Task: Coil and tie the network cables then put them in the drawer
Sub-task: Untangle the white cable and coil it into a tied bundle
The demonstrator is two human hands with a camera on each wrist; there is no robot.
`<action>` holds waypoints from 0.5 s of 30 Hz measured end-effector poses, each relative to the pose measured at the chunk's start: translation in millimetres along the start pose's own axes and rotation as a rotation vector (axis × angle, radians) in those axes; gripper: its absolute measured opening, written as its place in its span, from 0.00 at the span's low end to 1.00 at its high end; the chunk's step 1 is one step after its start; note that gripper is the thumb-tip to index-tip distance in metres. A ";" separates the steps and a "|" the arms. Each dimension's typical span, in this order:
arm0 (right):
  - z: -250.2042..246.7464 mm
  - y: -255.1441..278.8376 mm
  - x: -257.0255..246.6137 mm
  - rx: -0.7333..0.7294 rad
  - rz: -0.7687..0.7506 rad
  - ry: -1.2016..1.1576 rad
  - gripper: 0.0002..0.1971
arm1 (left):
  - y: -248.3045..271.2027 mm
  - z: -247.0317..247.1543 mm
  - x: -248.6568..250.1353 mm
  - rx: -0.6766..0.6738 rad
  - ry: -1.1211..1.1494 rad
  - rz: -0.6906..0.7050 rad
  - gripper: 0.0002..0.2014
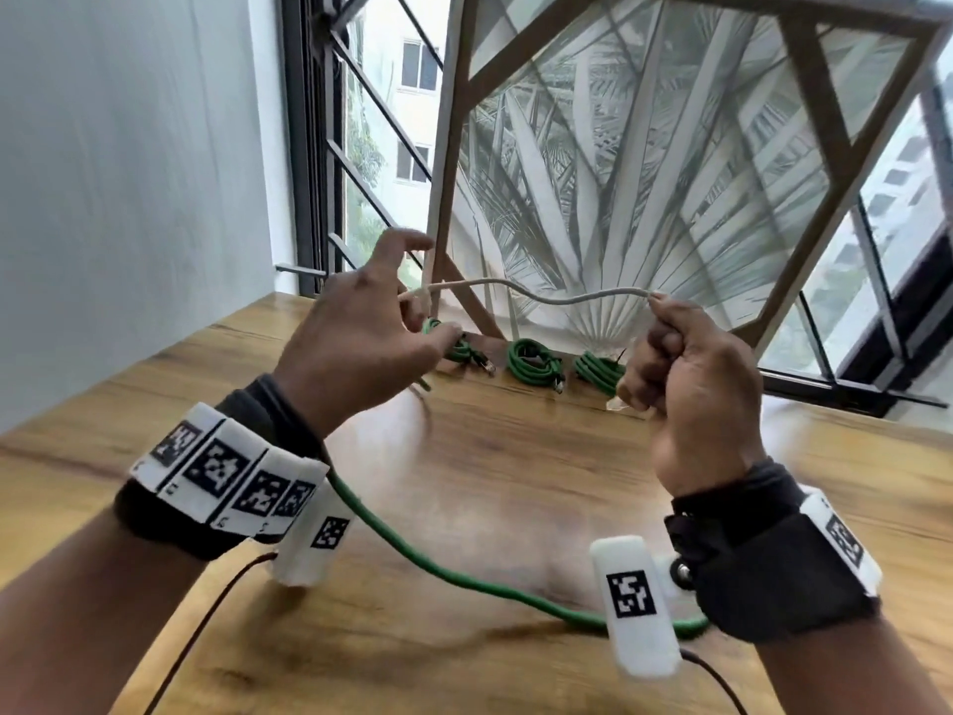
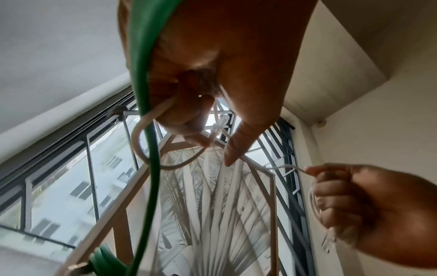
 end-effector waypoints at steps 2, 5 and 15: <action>-6.7 -3.2 -1.4 0.058 -0.003 -0.015 0.23 | -3.2 -3.0 -6.6 0.009 0.086 -0.111 0.29; -16.5 -10.1 -2.8 0.140 -0.011 -0.055 0.22 | -6.7 -2.2 -12.4 -0.004 0.204 -0.185 0.23; -31.9 -18.9 -12.4 0.249 -0.067 -0.160 0.20 | -0.1 22.1 -24.2 -0.325 -0.040 -0.176 0.28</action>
Point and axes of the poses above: each hand's wrist, its own y-axis away from the middle knuckle, its own z-axis out of the palm, x = y × z, the point moved 6 cm from there along -y, towards the middle knuckle, and after that the axes turned 4 degrees about x, right-handed, at the moved point
